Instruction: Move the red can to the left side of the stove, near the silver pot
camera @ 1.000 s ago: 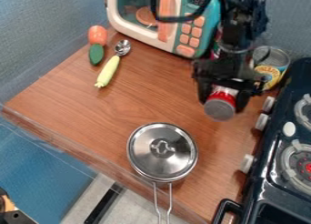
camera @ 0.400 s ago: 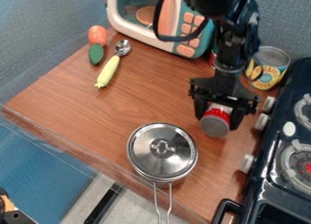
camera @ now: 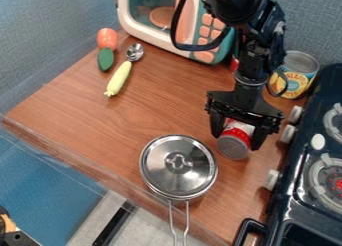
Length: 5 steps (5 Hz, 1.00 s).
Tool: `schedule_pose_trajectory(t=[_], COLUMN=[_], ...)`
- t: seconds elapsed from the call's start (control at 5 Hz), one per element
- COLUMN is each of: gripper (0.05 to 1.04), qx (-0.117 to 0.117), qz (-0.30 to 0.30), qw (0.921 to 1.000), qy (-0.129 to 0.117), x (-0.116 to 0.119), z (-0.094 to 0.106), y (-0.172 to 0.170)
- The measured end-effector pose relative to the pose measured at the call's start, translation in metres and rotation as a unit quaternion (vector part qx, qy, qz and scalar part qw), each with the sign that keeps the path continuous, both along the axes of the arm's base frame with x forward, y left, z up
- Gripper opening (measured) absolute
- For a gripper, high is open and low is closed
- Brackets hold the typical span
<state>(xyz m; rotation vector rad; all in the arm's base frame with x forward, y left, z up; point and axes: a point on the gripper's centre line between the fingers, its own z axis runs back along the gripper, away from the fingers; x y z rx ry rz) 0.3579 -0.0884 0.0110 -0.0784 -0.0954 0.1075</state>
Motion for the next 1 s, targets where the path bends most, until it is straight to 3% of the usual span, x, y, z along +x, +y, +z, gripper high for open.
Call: schedule_pose_trajectory(t=[0.2, 0.4, 0.8, 1.0], gripper=[1.005, 1.001, 1.001, 1.001], qx=[-0.004, -0.012, -0.042, -0.042], qz=[0.002, -0.001, 0.001, 0.001], qw=[1.0000, 0.9998, 0.9967, 0.9967], qy=[-0.001, -0.018, -0.070, -0.069], x=[0.000, 0.001, 0.003, 0.002], z=[0.001, 0.016, 0.067, 0.066], y=[-0.001, -0.002, 0.001, 0.001])
